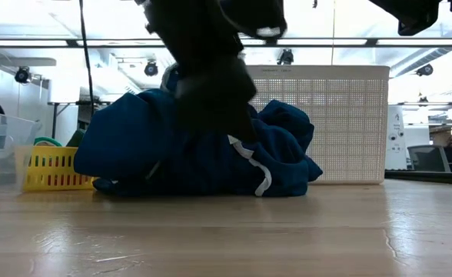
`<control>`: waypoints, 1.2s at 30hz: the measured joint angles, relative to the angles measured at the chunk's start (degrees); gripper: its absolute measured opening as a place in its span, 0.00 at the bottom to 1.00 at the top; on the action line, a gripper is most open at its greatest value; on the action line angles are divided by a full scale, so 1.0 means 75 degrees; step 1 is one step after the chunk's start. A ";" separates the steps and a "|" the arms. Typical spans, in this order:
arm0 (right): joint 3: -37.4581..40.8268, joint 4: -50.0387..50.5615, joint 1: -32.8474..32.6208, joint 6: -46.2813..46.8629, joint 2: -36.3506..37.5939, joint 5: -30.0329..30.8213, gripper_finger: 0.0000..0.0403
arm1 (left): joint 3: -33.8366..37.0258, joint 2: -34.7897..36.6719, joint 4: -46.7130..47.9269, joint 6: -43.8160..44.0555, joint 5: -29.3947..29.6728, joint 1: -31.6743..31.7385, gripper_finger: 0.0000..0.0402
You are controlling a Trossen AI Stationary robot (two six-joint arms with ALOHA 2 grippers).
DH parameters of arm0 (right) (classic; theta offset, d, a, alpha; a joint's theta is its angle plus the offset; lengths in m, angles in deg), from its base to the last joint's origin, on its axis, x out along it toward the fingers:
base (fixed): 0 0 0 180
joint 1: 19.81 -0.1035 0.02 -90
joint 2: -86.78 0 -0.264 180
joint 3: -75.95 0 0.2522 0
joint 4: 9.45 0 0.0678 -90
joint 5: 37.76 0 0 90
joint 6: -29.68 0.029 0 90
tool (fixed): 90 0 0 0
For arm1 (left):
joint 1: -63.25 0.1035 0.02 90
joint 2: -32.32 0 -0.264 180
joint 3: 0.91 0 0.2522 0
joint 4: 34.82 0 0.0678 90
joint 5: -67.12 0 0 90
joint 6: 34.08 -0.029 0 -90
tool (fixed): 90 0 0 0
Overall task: Pick & place medical supplies in basket/bin
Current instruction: Put the dark blue patient gown into the white bin
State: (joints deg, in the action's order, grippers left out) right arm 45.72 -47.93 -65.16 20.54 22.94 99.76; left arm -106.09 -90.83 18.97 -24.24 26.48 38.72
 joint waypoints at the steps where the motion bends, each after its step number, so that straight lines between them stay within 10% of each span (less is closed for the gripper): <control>1: 0.0000 0.0003 -0.0002 0.0011 0.0000 0.0000 0.81 | 0.0000 0.0000 0.0063 0.0182 -0.0004 0.0068 0.94; 36: 0.0000 0.0142 0.0000 0.0014 0.0000 0.0000 0.81 | 0.0947 0.0000 0.0275 0.0887 -0.0938 0.1624 0.94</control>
State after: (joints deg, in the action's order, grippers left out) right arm 45.72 -46.87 -65.16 20.64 22.94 99.76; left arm -98.98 -90.83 21.04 -17.59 19.44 50.90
